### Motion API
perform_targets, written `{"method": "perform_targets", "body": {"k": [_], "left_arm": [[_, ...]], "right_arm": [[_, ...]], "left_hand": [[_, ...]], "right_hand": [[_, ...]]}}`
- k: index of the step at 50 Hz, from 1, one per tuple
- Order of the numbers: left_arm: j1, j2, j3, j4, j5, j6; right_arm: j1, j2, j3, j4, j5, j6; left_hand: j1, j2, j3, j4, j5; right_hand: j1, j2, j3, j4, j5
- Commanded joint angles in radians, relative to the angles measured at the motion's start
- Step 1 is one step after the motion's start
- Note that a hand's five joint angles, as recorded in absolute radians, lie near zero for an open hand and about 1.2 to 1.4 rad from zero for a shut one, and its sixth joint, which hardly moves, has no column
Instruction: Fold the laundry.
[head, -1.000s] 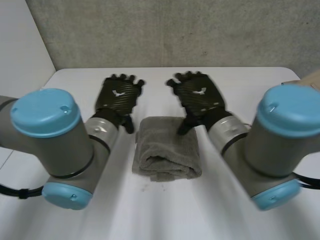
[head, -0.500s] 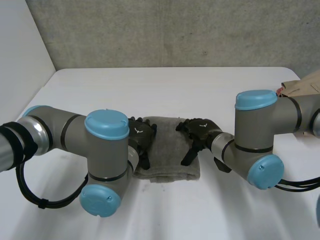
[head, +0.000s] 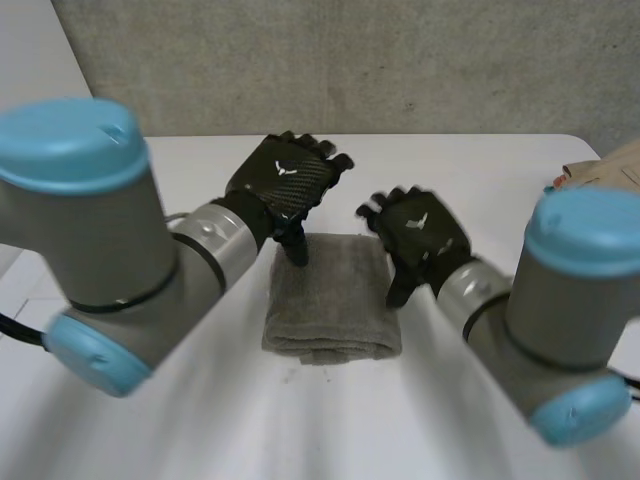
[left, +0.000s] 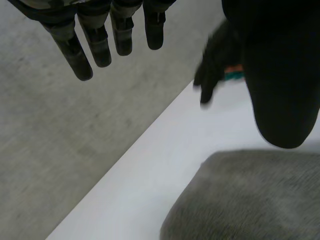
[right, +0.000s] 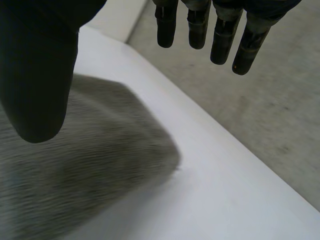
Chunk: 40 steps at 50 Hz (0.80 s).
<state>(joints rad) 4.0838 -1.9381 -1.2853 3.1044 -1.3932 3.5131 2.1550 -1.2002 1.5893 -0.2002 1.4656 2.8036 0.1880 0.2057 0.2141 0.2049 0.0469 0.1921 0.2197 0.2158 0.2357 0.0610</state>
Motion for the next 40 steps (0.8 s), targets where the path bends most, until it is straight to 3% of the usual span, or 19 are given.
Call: {"method": "perform_targets", "body": {"k": [1, 12, 25, 40], "left_arm": [[0.052, 0.033, 0.012, -0.118, 0.174, -0.046], [0.060, 0.036, 0.009, -0.118, 0.180, -0.077], [0.064, 0.034, 0.011, -0.115, 0.180, -0.095], [0.063, 0.033, 0.007, -0.113, 0.180, -0.103]], "right_arm": [[0.149, 0.082, 0.127, -0.195, 0.028, -0.064], [0.164, 0.287, 0.035, -0.297, 0.061, -0.139], [0.164, 0.376, -0.069, -0.332, 0.088, -0.187], [0.163, 0.416, -0.140, -0.332, 0.073, -0.185]], "left_hand": [[0.023, 0.005, -0.004, 0.006, -0.011], [0.020, 0.002, -0.006, 0.003, -0.014], [0.023, 0.005, -0.004, 0.006, -0.011], [0.026, 0.008, -0.001, 0.009, -0.008]], "right_hand": [[-0.018, -0.045, -0.041, -0.061, -0.061], [-0.018, -0.045, -0.041, -0.061, -0.061], [-0.018, -0.045, -0.041, -0.061, -0.061], [0.254, 0.226, 0.230, 0.210, 0.210]]}}
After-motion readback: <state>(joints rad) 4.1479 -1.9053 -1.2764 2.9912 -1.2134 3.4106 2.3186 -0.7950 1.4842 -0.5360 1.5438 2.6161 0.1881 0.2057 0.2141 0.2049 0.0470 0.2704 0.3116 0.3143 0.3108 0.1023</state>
